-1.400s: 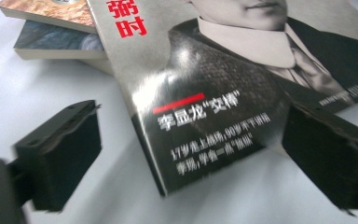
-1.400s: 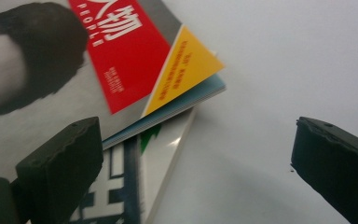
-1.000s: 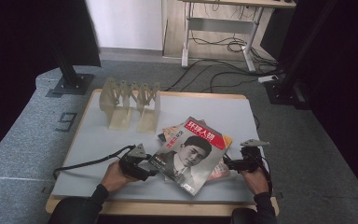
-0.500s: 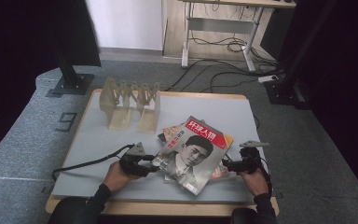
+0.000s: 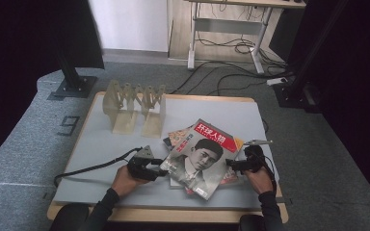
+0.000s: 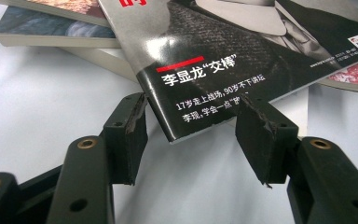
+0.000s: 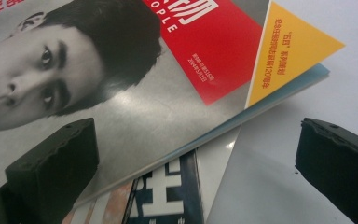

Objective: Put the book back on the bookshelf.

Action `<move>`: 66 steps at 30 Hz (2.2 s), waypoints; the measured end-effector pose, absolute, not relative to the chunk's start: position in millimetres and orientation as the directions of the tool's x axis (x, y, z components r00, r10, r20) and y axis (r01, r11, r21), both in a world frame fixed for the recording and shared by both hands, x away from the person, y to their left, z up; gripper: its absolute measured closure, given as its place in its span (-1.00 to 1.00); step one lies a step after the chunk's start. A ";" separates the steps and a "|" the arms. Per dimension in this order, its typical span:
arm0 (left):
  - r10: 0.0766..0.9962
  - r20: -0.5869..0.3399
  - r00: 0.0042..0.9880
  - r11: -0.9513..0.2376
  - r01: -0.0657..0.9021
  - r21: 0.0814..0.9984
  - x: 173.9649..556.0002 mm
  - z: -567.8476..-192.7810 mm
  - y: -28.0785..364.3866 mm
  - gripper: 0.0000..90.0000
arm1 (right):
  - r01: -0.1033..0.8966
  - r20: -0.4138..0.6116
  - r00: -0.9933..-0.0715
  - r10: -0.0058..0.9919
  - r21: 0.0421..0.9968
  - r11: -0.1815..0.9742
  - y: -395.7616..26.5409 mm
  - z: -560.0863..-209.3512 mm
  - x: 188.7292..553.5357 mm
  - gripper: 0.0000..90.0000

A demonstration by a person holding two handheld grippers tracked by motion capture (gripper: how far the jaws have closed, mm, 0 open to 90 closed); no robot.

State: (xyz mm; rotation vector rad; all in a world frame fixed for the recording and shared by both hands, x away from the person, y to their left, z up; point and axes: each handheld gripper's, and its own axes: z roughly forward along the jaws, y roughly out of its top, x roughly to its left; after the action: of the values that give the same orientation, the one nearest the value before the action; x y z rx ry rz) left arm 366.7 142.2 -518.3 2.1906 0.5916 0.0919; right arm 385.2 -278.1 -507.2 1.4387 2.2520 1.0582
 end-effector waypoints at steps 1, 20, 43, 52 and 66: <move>0.443 -0.136 0.886 -0.532 0.382 0.756 366.9 -518.2 142.2 -0.03 | 0.680 0.159 -0.470 0.868 0.693 0.240 -278.3 -508.3 386.9 -1.00; 0.439 -0.100 0.893 -0.553 0.356 0.753 370.2 -517.3 130.8 -0.07 | 0.752 0.350 -0.439 0.828 0.647 0.125 -285.0 -521.9 411.9 -1.00; 0.440 -0.122 0.890 -0.549 0.374 0.747 375.0 -518.7 130.2 -0.22 | 0.646 0.200 -0.426 0.883 0.750 0.141 -275.7 -489.6 410.5 0.01; 0.429 -0.152 0.890 -0.533 0.386 0.753 374.8 -521.0 127.4 -0.24 | 0.654 0.187 -0.416 0.890 0.741 0.150 -270.9 -483.9 412.1 0.38; 0.407 -0.147 0.901 -0.558 0.373 0.742 374.1 -520.6 121.5 -0.40 | 0.659 0.213 -0.412 0.886 0.741 0.128 -273.2 -474.5 408.6 0.83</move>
State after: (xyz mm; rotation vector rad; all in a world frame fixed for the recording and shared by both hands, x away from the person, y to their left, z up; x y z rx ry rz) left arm 374.1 121.5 -520.6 2.2164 0.5555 0.0519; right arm 408.6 -273.2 -474.5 1.5119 2.1298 1.1614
